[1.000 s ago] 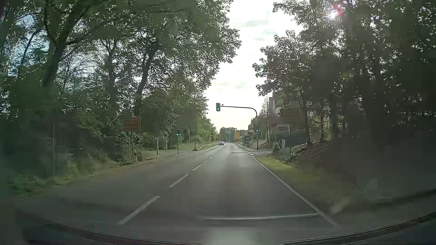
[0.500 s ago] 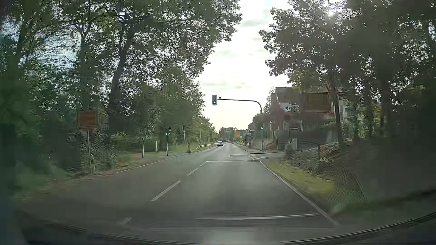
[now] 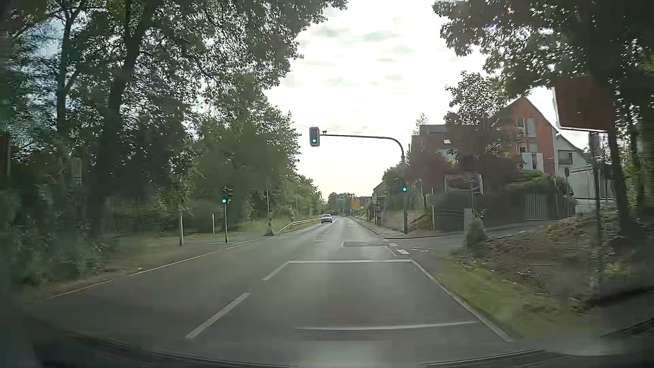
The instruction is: Follow the waypoints while adhering to traffic rules and regulations
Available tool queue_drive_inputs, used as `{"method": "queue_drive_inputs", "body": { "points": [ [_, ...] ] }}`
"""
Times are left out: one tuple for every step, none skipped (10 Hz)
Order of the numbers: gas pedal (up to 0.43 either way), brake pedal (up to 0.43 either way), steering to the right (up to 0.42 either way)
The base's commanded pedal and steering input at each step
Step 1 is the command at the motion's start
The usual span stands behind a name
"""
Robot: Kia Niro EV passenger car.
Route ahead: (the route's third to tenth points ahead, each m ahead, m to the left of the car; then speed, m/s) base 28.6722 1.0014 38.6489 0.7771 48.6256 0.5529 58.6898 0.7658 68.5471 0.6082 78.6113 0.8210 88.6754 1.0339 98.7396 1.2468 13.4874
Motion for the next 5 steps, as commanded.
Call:
{"method": "queue_drive_inputs", "body": {
  "points": [
    [0.079,0.03,0.0],
    [0.079,0.03,0.0],
    [0.079,0.03,0.0],
    [0.067,0.03,0.0],
    [0.067,0.03,0.0]
  ]
}}
